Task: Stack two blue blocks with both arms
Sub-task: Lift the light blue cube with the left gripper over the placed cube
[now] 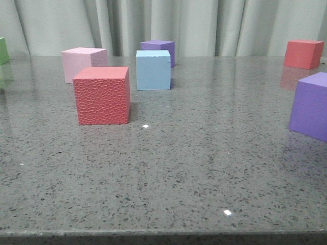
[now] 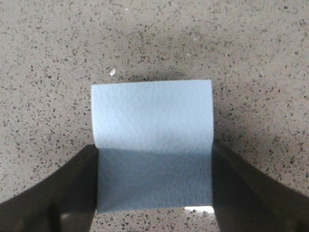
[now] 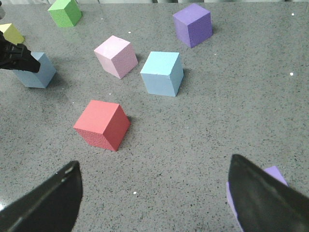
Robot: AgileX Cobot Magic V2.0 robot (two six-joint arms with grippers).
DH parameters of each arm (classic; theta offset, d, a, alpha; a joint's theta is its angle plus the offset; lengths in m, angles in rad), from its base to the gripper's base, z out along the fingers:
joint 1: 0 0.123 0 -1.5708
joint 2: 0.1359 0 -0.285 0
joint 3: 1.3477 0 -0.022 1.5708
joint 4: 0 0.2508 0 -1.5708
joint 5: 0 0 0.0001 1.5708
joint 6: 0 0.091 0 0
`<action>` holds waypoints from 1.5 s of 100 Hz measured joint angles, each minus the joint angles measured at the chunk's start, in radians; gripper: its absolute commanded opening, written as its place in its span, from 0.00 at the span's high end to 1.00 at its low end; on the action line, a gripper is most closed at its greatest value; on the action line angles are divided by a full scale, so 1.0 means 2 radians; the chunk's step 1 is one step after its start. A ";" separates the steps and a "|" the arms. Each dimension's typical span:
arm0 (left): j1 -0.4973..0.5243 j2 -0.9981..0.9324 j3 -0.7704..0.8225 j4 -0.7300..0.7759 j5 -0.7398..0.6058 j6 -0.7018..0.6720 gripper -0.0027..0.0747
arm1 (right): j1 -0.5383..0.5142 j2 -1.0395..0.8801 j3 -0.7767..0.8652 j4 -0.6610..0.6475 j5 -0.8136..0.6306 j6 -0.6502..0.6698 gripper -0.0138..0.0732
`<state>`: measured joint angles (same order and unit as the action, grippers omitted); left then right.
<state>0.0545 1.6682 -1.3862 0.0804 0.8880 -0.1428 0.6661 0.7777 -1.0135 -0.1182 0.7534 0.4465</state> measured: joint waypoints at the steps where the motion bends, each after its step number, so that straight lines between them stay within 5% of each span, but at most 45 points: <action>1: 0.000 0.000 0.000 0.000 0.000 0.000 0.57 | 0.000 0.000 0.000 0.000 0.000 0.000 0.14; 35: 0.000 0.000 -0.001 0.000 -0.001 0.000 0.68 | 0.000 0.000 0.000 0.000 0.000 -0.001 0.14; 74: -0.009 -0.011 -0.084 -0.018 0.025 0.000 0.68 | 0.000 0.000 0.000 0.000 0.002 -0.001 0.14; 150: -0.223 0.053 -0.261 -0.024 0.042 -0.126 0.68 | 0.000 0.000 0.000 0.000 0.004 -0.001 0.14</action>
<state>-0.3917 1.7749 -1.9081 0.0316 0.9725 -0.3955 0.6661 0.7777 -1.0135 -0.1182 0.7614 0.4444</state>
